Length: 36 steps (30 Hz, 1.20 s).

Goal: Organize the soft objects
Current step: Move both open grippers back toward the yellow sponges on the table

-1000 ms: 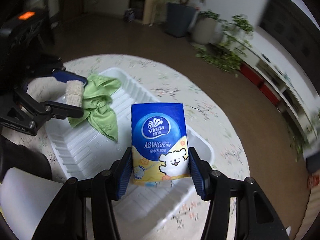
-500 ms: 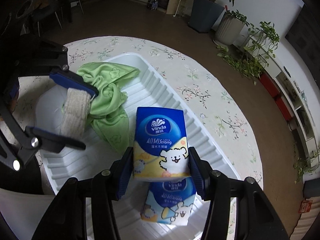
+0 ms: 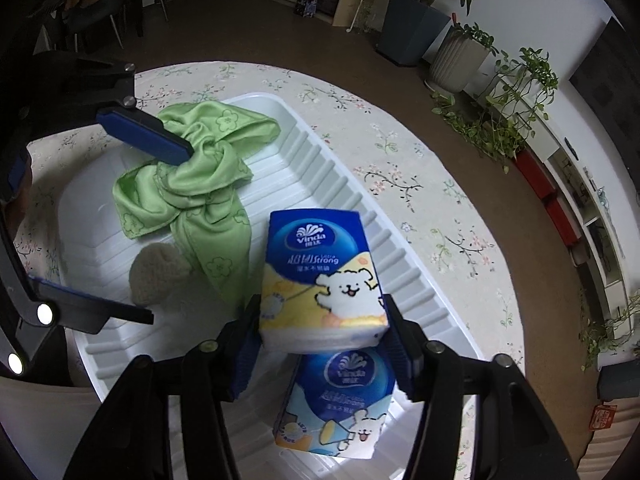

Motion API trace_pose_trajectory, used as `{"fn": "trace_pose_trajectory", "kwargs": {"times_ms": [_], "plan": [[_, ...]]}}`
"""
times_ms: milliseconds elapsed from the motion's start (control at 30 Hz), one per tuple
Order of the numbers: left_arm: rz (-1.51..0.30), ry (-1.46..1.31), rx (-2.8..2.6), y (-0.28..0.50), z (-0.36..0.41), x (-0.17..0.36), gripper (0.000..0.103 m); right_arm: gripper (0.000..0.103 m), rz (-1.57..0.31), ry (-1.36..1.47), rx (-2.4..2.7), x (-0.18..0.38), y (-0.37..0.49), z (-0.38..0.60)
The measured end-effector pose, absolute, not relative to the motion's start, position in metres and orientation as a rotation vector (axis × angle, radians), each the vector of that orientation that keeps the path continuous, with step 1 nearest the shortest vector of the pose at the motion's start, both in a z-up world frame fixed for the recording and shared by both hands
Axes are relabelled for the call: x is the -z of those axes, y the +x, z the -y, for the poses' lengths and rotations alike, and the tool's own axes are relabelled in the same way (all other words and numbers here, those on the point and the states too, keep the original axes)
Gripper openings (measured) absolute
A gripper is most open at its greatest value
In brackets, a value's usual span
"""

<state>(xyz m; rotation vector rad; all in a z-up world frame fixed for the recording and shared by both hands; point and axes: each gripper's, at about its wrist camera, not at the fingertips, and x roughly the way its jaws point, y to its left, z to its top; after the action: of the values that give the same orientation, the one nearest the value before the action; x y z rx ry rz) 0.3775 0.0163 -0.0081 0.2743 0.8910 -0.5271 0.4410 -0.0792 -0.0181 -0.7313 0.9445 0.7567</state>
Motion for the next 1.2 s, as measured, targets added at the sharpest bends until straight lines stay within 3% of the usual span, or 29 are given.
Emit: {"fn": "trace_pose_trajectory", "kwargs": {"times_ms": [167,233,367,800,1200], "plan": [[-0.868,0.256,0.528,0.377,-0.024,-0.001,0.090,0.083,-0.901,-0.709,-0.746,0.006,0.440,0.089],[-0.853,0.249,0.520,0.375,-0.027,-0.005,0.098,0.088,-0.886,-0.696,-0.752,-0.001,0.439,0.094],[-0.821,0.210,0.497,0.373,-0.037,-0.015,0.103,0.103,-0.876,-0.658,-0.738,-0.010,0.440,0.104],[-0.740,0.050,0.335,0.357,-0.084,-0.041,0.103,0.103,-0.798,-0.374,-0.540,-0.047,0.445,0.189],[-0.691,-0.075,0.218,0.261,-0.126,-0.052,0.103,0.103,-0.766,-0.062,-0.347,-0.062,0.379,0.305]]}}
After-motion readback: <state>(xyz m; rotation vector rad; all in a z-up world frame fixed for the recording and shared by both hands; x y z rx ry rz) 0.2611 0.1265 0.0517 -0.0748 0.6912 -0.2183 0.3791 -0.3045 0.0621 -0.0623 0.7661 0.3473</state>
